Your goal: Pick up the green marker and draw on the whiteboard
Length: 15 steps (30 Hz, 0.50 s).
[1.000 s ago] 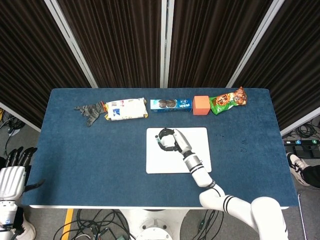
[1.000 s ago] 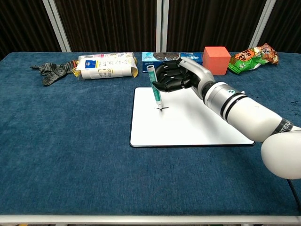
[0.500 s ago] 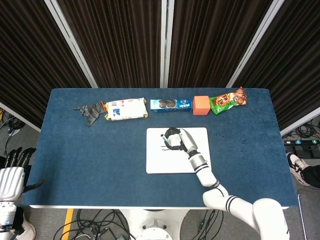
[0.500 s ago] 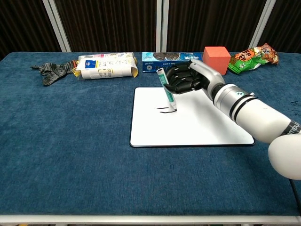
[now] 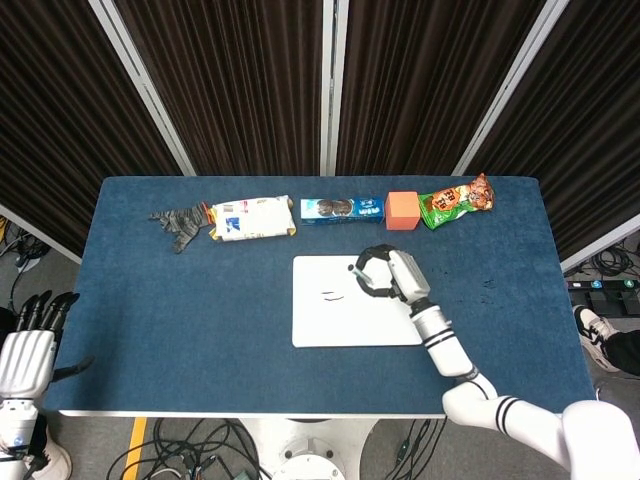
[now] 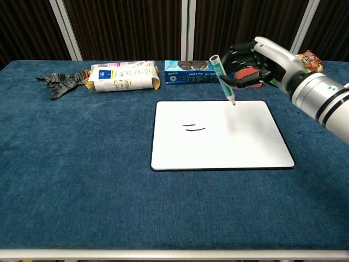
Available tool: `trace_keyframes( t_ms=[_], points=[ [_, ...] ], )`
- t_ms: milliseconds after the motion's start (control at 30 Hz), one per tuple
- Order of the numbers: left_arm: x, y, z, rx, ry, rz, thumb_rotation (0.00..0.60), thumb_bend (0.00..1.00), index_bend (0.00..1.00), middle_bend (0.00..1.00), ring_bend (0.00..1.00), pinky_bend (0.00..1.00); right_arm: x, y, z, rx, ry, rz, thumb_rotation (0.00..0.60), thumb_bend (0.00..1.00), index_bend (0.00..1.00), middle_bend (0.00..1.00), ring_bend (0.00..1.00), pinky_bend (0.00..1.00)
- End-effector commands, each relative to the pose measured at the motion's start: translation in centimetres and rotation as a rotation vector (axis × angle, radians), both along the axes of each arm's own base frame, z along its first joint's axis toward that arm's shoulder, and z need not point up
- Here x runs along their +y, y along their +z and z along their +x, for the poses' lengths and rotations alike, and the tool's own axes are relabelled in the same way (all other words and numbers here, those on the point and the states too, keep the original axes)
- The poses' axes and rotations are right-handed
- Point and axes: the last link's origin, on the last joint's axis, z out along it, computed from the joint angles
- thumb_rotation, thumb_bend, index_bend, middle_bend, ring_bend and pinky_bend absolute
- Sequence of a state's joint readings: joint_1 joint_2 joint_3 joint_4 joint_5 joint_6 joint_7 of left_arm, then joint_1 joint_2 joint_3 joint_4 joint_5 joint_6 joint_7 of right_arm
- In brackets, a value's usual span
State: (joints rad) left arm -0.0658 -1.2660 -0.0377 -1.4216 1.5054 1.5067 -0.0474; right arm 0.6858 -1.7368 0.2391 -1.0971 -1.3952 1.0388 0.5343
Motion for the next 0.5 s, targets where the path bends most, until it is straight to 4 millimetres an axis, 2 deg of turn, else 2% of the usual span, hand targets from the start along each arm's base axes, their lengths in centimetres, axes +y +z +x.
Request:
trace_keyframes(
  t_ms=[33, 167, 233, 367, 500],
  points=[
    [0.1, 0.0, 0.1, 0.005, -0.001, -0.003, 0.6, 0.0, 0.12, 0.12, 0.0, 0.0, 0.2, 5.9, -4.0, 0.597, 0.101, -0.157, 0.6, 0.53, 0.73, 0.56, 0.35, 0.2],
    [0.2, -0.1, 0.3, 0.003, 0.001, -0.013, 0.6, 0.0, 0.12, 0.12, 0.0, 0.0, 0.4, 7.9, -6.2, 0.936, 0.111, -0.208, 0.6, 0.51, 0.72, 0.56, 0.33, 0.17],
    [0.3, -0.2, 0.5, 0.005, -0.001, -0.018, 0.6, 0.0, 0.12, 0.12, 0.0, 0.0, 0.5, 8.1, -7.1, 1.03, 0.104, -0.203, 0.6, 0.51, 0.71, 0.56, 0.32, 0.17],
    [0.4, -0.3, 0.8, 0.01, -0.005, -0.024, 0.6, 0.0, 0.12, 0.12, 0.0, 0.0, 0.1, 7.9, -9.2, 1.203, 0.103, -0.204, 0.6, 0.5, 0.69, 0.55, 0.3, 0.16],
    [0.3, -0.5, 1.0, 0.01, 0.005, -0.03, 0.6, 0.0, 0.12, 0.12, 0.0, 0.0, -0.4, 6.7, -10.8, 1.273, 0.09, -0.184, 0.6, 0.48, 0.67, 0.53, 0.28, 0.12]
  ],
)
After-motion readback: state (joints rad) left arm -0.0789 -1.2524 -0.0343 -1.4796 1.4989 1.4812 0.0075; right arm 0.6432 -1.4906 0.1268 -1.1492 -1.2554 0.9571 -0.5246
